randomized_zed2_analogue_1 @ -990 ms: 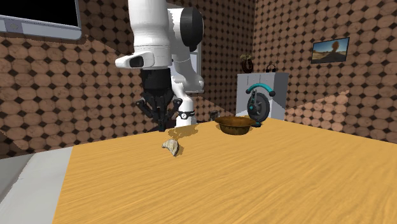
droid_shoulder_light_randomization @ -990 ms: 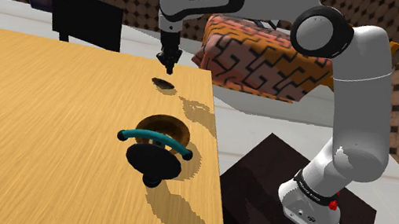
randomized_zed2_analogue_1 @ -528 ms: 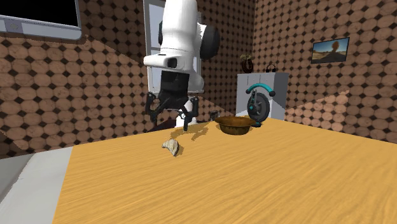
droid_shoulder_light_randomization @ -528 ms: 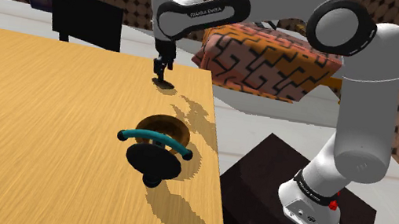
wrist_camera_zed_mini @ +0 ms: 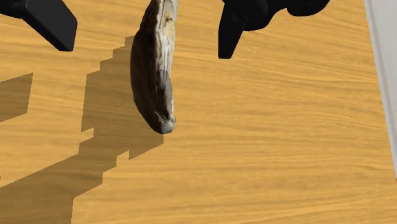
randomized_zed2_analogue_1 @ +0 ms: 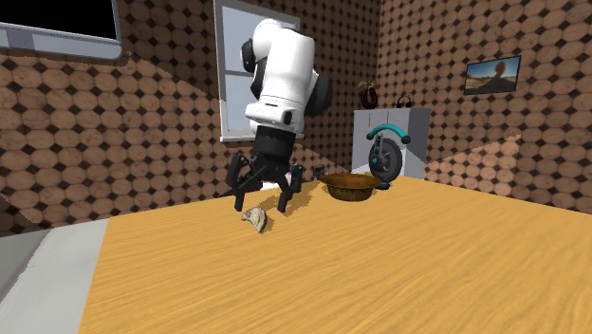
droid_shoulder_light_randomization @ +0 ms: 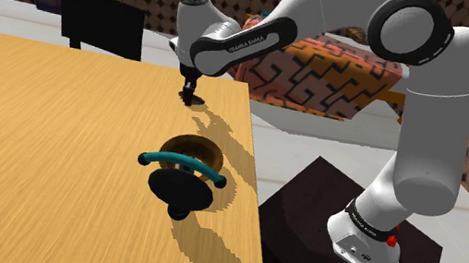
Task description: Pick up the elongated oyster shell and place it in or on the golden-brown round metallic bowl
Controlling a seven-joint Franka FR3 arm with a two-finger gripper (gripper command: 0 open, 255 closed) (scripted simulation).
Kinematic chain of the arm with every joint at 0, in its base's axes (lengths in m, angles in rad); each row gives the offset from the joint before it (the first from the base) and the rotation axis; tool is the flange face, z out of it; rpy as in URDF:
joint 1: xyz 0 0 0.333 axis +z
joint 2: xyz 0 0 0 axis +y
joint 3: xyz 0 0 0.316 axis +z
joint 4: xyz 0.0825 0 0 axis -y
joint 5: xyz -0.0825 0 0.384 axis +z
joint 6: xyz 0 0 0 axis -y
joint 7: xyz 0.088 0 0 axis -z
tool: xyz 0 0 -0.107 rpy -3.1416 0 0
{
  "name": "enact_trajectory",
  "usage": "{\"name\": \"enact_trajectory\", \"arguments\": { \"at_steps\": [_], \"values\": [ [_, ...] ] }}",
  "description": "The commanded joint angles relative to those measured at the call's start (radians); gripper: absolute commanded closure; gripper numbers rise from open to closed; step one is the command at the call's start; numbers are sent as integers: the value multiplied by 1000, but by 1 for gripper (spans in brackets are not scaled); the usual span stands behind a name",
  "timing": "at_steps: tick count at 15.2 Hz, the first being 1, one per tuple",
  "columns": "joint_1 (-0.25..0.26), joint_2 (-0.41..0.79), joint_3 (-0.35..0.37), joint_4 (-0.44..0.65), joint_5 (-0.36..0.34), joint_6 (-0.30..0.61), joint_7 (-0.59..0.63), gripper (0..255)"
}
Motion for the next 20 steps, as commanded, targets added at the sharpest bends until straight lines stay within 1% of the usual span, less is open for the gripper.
{"name": "enact_trajectory", "arguments": {
  "at_steps": [1, 8, 9, 18, 20],
  "values": [
    [-1, 12, -3, -2, -5, 14, 2, 0],
    [-1, 12, -3, -1, -5, 14, 2, 0],
    [-1, 12, -3, -1, -5, 14, 2, 255],
    [-1, 12, -3, -1, -5, 14, 2, 255],
    [-2, -1, 0, 6, 2, -5, -6, 255]
  ]
}}
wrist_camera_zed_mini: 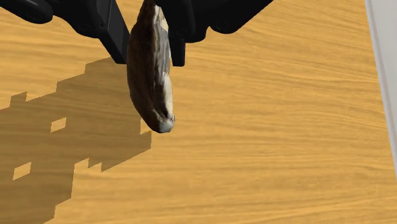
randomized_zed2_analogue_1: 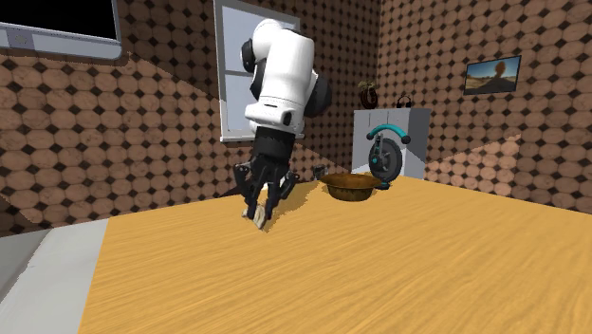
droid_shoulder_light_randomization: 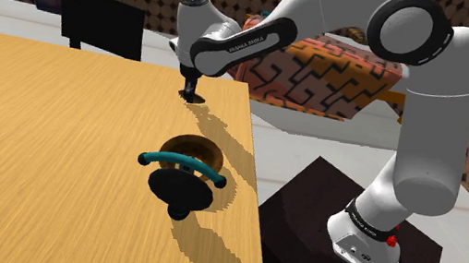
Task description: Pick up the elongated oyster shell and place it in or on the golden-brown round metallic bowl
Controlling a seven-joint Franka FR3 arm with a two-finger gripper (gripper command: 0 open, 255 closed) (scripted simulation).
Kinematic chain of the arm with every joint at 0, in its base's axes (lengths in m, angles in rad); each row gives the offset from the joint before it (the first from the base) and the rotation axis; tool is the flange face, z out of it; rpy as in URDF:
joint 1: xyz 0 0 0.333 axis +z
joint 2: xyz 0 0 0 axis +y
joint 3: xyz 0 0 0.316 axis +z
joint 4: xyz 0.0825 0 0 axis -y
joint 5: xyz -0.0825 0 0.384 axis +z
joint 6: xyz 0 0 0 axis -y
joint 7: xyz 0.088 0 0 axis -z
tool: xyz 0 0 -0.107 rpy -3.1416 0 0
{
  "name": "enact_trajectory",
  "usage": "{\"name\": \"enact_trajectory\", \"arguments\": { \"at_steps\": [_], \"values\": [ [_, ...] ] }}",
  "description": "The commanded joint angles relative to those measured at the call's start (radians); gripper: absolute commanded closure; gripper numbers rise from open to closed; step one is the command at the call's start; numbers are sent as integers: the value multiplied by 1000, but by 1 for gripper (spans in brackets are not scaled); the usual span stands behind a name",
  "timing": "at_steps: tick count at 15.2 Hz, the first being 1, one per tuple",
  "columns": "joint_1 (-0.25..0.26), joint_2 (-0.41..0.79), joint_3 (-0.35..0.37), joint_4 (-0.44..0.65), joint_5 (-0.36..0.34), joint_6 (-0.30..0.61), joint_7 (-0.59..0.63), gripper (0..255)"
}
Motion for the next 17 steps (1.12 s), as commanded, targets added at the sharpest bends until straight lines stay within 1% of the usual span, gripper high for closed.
{"name": "enact_trajectory", "arguments": {
  "at_steps": [1, 17],
  "values": [
    [-2, -9, 2, 10, 6, -18, -8, 255],
    [-6, -89, 20, 109, 51, -189, -66, 255]
  ]
}}
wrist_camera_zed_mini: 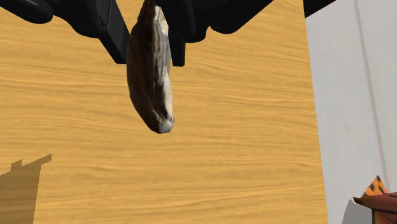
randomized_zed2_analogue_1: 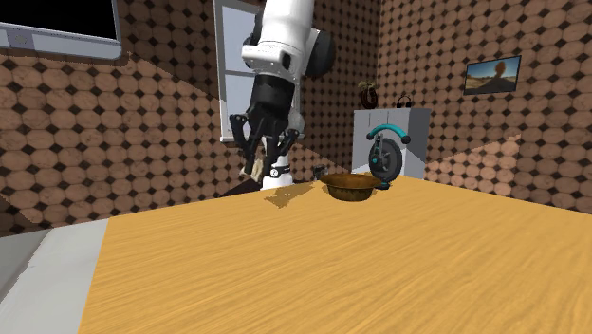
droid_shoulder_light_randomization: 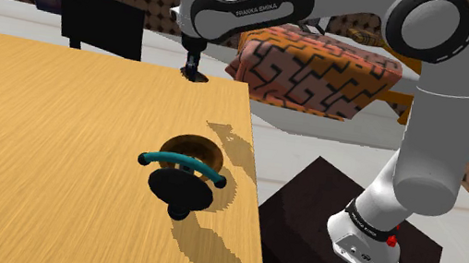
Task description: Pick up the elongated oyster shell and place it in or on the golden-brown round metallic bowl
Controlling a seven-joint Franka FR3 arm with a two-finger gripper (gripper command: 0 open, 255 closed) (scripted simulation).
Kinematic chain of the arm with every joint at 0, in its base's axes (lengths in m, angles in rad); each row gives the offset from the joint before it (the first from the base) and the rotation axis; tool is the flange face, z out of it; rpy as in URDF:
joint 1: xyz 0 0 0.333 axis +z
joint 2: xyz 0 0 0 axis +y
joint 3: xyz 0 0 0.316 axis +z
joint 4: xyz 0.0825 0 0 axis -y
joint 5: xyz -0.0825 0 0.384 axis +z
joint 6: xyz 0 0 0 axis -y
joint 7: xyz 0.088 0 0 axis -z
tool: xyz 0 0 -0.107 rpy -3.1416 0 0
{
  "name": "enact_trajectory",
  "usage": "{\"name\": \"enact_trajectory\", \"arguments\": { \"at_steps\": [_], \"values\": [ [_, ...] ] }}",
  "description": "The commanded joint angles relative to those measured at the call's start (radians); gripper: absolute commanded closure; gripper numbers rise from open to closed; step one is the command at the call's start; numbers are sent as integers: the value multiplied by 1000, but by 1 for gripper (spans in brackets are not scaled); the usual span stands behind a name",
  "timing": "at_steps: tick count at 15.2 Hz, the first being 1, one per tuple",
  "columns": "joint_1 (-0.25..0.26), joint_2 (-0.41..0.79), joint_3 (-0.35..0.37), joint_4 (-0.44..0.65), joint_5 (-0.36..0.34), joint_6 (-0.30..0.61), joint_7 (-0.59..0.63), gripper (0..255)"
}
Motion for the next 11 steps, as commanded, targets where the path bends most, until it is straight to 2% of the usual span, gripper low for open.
{"name": "enact_trajectory", "arguments": {
  "at_steps": [1, 3, 11],
  "values": [
    [0, -7, 2, 15, 4, -22, -6, 255],
    [0, -13, 3, 32, 8, -44, -13, 255],
    [69, -199, 58, -210, 21, -18, 128, 255]
  ]
}}
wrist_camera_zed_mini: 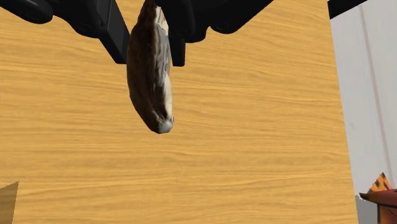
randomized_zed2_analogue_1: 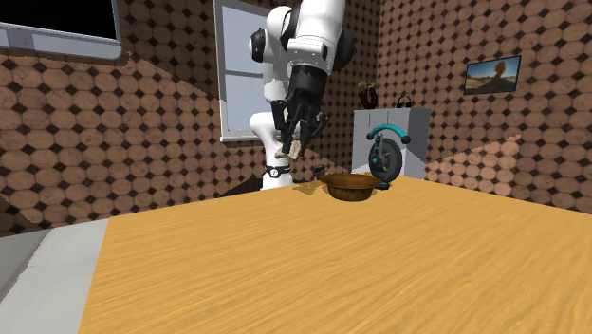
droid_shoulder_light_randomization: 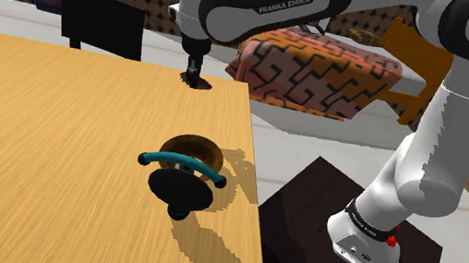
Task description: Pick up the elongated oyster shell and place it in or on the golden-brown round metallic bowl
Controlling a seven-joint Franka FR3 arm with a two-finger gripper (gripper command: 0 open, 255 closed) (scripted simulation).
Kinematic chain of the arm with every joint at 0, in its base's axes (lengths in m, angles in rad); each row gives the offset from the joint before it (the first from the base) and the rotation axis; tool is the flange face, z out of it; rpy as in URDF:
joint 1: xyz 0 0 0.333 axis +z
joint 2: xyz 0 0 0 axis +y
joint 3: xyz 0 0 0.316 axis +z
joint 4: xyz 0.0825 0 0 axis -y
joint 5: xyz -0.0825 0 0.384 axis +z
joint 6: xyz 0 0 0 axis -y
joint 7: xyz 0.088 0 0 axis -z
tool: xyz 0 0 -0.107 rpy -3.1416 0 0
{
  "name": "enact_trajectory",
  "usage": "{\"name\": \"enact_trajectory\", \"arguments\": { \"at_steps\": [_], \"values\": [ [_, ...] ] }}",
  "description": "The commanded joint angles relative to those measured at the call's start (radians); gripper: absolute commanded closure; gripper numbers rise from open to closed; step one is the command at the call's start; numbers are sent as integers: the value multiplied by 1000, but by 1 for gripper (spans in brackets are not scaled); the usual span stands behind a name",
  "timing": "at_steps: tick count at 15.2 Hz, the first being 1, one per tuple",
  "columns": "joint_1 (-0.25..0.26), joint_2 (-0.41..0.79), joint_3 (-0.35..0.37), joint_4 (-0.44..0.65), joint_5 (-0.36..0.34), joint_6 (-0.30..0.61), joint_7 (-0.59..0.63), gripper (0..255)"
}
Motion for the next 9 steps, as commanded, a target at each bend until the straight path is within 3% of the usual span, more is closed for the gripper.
{"name": "enact_trajectory", "arguments": {
  "at_steps": [1, 9],
  "values": [
    [20, -33, 16, -47, 2, 5, 40, 255],
    [101, -164, 90, -189, 33, -15, 185, 255]
  ]
}}
